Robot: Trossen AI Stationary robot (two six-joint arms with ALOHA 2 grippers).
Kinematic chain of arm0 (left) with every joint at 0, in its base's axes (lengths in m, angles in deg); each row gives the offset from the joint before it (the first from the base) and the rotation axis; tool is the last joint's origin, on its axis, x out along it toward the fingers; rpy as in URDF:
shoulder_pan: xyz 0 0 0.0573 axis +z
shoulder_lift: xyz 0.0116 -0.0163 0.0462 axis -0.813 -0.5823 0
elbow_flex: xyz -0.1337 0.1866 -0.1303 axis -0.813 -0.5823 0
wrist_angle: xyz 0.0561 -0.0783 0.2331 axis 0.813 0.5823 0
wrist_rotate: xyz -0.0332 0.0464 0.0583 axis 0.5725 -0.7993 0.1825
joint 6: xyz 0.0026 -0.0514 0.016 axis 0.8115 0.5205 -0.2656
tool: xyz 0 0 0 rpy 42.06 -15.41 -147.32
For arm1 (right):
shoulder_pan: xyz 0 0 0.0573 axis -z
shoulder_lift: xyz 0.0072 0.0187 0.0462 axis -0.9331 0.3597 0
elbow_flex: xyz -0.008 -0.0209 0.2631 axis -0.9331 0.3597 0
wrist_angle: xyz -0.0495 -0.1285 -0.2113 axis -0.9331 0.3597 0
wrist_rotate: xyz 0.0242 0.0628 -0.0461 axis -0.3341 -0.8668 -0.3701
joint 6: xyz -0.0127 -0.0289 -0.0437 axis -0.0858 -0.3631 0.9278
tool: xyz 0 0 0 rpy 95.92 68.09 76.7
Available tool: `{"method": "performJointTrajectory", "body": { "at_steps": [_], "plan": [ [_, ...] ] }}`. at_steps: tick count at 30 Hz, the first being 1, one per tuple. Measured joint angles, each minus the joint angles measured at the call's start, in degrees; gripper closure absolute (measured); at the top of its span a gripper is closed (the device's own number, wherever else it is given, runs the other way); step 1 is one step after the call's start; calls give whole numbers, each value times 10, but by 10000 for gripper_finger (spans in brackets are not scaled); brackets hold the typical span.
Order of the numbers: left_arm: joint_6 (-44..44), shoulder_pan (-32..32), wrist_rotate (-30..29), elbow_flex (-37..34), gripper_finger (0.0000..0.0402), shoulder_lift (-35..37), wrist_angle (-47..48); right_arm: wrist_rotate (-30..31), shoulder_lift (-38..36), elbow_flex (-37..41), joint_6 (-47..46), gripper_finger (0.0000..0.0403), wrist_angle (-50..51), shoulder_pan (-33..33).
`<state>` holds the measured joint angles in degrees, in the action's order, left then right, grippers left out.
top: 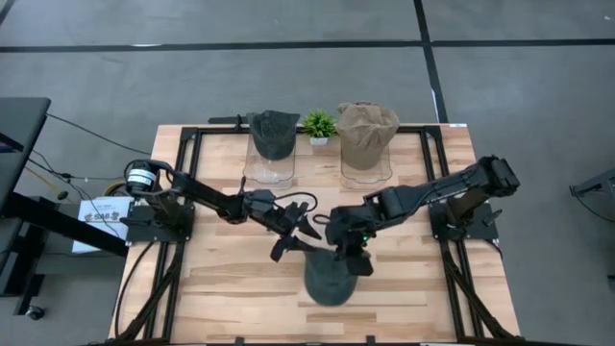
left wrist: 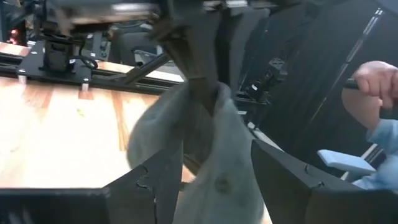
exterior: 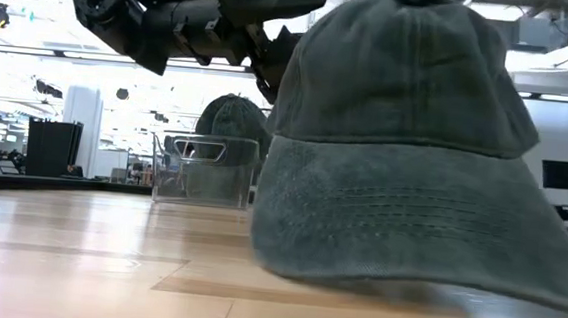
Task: Pick & Place hat
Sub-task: Put the blue cap into the left transparent bin
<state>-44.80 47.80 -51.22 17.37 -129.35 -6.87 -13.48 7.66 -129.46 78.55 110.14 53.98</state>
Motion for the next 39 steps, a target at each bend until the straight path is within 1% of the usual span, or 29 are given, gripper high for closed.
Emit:
{"method": "performJointTrajectory", "body": {
  "at_steps": [6, 10, 15, 23, 30, 39],
  "plan": [
    [-1, 10, 18, 26, 213, 0, 0, 0, 2, -19, 17, 383, 34, 11],
    [-3, 22, 56, 52, 213, 0, 18, -2, 2, -21, 26, 383, 34, 8],
    [-4, 34, 59, 78, 213, 0, 66, -2, 2, -21, 27, 383, 34, 7],
    [-5, 32, 64, 93, 213, 0, 126, -1, 3, -21, 33, 383, 34, 7],
    [-3, 32, 64, 94, 213, 0, 125, 2, 3, -21, 47, 383, 28, 10],
    [-1, 31, 64, 94, 213, 0, 125, 14, 3, -21, 67, 383, 25, 35]
  ]
}}
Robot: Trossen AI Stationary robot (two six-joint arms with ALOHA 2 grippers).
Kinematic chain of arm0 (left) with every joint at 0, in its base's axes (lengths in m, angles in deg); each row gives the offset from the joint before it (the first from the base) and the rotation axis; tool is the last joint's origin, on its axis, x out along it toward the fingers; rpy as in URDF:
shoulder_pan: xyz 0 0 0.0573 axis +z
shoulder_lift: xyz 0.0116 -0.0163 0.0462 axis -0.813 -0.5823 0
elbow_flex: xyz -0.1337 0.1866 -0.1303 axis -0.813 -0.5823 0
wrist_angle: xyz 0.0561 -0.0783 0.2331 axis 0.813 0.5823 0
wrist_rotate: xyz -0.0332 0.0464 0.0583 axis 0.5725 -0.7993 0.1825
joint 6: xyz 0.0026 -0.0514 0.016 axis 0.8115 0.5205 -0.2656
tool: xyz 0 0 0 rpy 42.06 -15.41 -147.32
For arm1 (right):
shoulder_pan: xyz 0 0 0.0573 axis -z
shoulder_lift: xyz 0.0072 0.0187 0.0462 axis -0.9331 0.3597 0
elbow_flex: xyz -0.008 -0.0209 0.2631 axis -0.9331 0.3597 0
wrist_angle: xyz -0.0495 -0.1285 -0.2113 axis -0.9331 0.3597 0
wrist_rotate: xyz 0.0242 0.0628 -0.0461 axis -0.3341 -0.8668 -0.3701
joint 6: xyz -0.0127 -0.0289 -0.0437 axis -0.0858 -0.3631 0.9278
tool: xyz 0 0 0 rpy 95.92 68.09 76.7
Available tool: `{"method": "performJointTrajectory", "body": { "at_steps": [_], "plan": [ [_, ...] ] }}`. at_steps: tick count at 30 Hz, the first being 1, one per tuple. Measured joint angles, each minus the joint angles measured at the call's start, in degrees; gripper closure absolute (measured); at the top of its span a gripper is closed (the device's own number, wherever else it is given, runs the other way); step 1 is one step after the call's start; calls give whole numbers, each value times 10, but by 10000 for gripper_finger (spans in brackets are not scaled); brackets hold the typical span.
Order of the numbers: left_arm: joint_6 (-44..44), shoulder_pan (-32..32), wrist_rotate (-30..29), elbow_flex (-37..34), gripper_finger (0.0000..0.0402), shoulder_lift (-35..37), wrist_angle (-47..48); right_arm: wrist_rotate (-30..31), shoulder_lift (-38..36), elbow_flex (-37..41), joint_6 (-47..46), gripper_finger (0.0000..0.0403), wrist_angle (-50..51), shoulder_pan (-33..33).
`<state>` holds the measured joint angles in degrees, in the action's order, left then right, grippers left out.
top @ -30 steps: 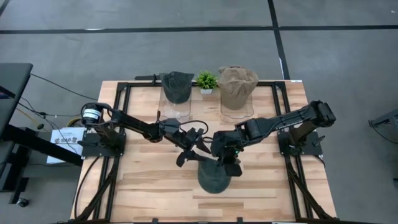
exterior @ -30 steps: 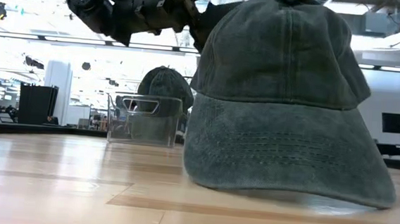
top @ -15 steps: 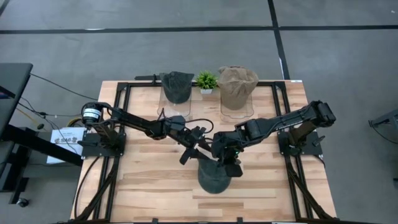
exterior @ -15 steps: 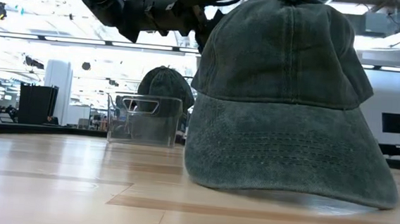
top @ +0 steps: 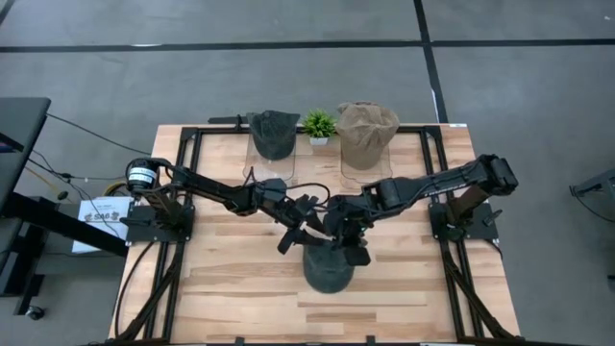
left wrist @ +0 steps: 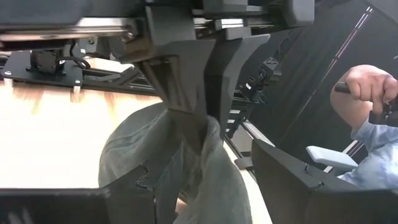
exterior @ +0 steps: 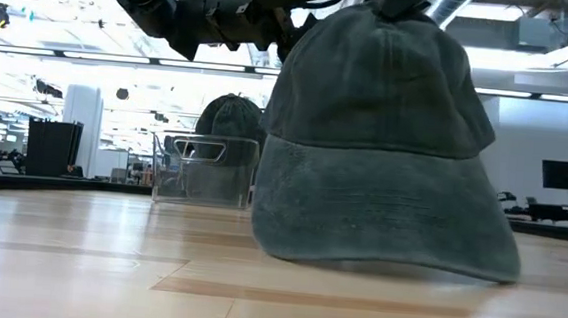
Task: Pick & Place hat
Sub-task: Put the blue cap into the left transparent bin
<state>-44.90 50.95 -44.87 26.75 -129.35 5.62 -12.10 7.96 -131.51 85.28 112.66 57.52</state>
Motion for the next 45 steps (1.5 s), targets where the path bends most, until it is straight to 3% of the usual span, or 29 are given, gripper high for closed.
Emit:
{"method": "performJointTrajectory", "body": {
  "at_steps": [28, 32, 38, 45],
  "plan": [
    [-28, -10, 0, 0, 219, 0, 5, 4, 0, -42, 30, 379, 2, 15],
    [-48, -20, 0, 0, 265, 0, 5, 4, 0, -42, 30, 374, 0, 15],
    [-76, -29, -8, 0, 386, 0, 3, 3, 0, -43, 19, 373, -2, 15],
    [-76, -30, -12, 0, 393, 0, 3, 3, 0, -43, -33, 335, -4, 13]
  ]
}}
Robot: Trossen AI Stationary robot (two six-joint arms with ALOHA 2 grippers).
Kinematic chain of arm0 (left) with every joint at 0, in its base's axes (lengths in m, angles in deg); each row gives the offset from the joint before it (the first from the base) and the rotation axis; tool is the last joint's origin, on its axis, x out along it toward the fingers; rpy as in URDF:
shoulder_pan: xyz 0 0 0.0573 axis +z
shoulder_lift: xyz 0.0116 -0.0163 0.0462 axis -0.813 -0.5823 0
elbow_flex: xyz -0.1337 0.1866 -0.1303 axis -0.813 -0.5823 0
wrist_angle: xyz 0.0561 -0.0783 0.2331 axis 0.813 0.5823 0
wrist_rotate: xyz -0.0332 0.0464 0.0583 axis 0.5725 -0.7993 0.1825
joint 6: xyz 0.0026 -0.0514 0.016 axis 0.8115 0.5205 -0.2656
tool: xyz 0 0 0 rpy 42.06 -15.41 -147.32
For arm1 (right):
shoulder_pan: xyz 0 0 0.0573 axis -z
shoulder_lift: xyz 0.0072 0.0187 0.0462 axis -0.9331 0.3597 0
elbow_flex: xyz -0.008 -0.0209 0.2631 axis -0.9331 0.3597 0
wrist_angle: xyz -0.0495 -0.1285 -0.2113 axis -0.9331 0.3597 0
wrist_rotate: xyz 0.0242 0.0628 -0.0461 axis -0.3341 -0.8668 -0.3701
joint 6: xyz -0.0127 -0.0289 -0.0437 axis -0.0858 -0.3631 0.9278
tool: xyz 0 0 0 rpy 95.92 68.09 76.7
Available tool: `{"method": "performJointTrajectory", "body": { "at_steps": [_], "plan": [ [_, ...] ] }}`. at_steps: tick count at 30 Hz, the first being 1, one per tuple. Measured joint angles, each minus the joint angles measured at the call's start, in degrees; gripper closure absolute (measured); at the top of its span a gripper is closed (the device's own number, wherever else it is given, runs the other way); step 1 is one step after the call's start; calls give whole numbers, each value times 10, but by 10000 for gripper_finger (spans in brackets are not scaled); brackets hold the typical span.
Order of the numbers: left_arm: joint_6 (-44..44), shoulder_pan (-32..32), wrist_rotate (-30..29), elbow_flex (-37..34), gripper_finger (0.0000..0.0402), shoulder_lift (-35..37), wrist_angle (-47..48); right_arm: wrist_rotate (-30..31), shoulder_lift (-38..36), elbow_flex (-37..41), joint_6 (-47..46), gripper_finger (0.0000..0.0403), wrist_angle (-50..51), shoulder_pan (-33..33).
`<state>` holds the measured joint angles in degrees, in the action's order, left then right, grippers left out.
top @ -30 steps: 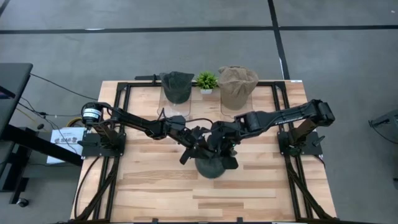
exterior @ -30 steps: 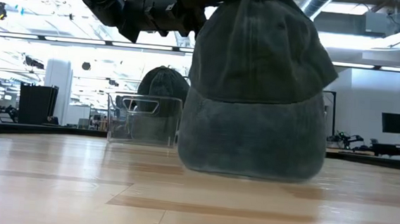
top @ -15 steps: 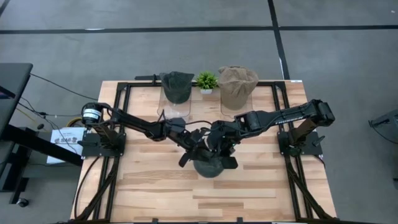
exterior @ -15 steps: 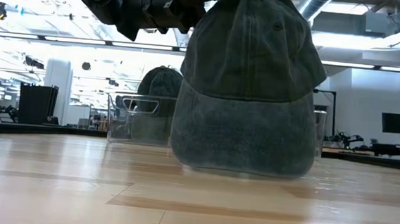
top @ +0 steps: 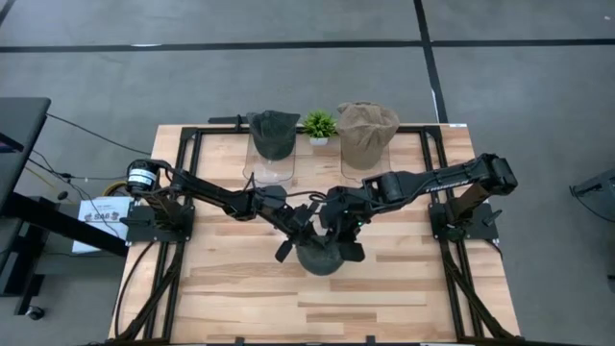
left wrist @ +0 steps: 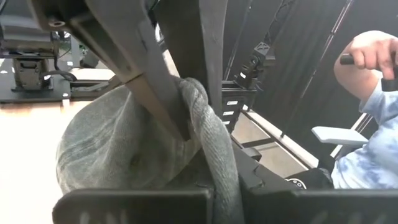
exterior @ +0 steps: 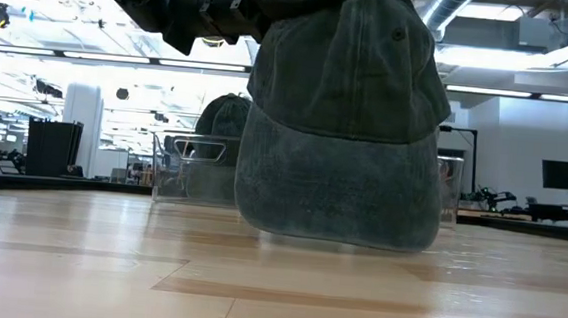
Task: Pick & Place hat
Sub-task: Put the blue cap into the left transparent bin
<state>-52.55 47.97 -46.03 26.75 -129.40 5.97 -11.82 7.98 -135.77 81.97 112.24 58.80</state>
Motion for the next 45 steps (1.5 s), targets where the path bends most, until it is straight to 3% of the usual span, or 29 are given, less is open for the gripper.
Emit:
{"method": "performJointTrajectory", "body": {
  "at_steps": [7, 16, 20, 29, 33, 39, 45],
  "plan": [
    [6, 0, 20, 0, 393, 0, 15, -2, 0, 0, -37, 294, 10, -4],
    [15, -7, 20, 0, 393, 0, 29, -2, -6, 0, -40, 202, 50, 2],
    [14, -8, 20, 0, 393, 0, 38, 14, -37, 0, -44, 189, 87, 13],
    [14, -22, 22, -1, 392, 1, 58, 163, -138, 1, -46, 226, 115, 7],
    [17, -23, 60, -2, 393, 19, 82, 244, -187, 30, -64, 251, 118, -21],
    [1, -24, 61, -2, 393, 103, 167, 357, -266, 119, -111, 290, 85, -77],
    [-3, -22, 59, -2, 392, 215, 234, 399, -326, 239, -145, 312, -17, -112]
  ]
}}
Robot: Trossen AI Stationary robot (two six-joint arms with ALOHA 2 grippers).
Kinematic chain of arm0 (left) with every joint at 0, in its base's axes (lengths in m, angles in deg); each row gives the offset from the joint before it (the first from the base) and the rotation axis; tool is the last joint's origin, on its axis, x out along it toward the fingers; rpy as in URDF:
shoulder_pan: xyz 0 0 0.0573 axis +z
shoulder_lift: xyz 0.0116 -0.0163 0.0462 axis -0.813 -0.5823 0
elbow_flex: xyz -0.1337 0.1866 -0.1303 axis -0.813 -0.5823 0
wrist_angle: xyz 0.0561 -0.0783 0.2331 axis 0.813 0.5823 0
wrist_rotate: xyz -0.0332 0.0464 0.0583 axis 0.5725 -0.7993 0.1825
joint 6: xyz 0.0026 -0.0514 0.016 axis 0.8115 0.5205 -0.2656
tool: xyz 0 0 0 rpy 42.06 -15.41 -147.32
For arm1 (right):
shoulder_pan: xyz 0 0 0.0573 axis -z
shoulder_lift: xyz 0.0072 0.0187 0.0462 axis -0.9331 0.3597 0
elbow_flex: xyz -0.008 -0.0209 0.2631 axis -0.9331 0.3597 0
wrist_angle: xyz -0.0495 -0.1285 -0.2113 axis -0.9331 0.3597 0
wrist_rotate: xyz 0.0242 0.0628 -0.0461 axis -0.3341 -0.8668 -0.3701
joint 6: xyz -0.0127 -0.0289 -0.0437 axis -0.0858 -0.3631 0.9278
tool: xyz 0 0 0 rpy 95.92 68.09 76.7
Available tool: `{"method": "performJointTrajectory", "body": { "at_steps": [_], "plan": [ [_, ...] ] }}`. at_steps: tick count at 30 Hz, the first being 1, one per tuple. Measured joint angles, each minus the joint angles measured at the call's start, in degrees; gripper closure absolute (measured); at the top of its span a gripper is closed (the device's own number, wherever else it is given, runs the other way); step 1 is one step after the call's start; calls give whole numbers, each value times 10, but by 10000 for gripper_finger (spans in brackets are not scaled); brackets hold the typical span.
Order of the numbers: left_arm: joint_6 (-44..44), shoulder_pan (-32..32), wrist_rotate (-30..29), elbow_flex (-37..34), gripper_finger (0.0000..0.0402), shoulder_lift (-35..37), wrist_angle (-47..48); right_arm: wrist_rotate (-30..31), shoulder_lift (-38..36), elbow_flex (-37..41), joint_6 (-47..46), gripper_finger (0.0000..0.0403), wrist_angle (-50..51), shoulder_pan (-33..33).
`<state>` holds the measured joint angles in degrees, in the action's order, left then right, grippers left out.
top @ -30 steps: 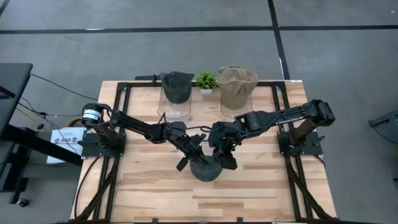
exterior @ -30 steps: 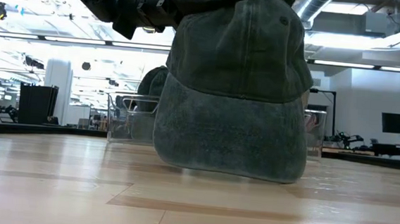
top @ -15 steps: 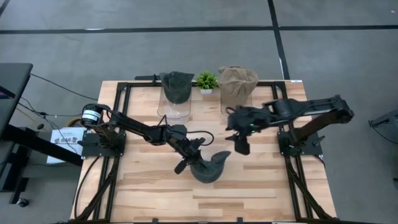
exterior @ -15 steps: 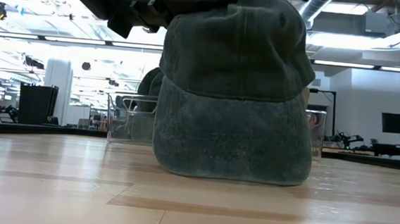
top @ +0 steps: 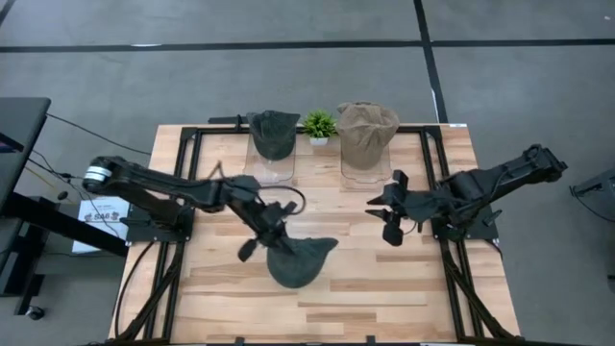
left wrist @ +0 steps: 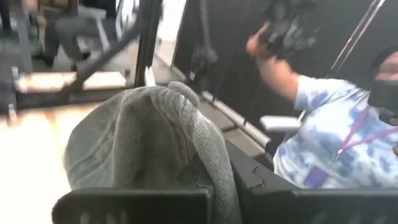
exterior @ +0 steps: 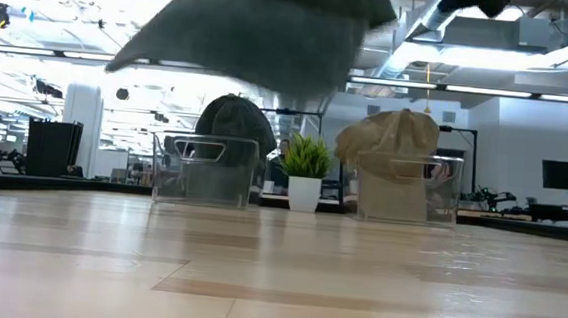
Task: Pick & Place hat
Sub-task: Put the blue cap into the left transparent bin
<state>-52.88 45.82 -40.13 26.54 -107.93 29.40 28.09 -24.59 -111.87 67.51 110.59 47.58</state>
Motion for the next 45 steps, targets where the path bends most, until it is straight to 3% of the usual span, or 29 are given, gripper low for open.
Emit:
{"method": "performJointTrajectory", "body": {
  "at_steps": [7, 17, 24, 27, 35, 45],
  "plan": [
    [-2, 0, -40, 1, 392, 92, 35, 9, 2, 137, -8, 316, -219, -2],
    [-2, 6, -78, 1, 392, 119, 51, 68, 107, 294, -2, 316, -631, 1],
    [-2, 22, -81, 1, 392, 113, 58, 65, 235, 318, 18, 316, -870, 1],
    [-2, 23, -81, 1, 392, 111, 61, 37, 290, 319, 18, 316, -954, 2],
    [-2, 22, -80, 1, 392, 111, 62, -27, 380, 319, 61, 316, -1112, 2],
    [-1, 22, -80, 1, 392, 111, 70, -53, 448, 285, 111, 316, -1153, -3]
  ]
}}
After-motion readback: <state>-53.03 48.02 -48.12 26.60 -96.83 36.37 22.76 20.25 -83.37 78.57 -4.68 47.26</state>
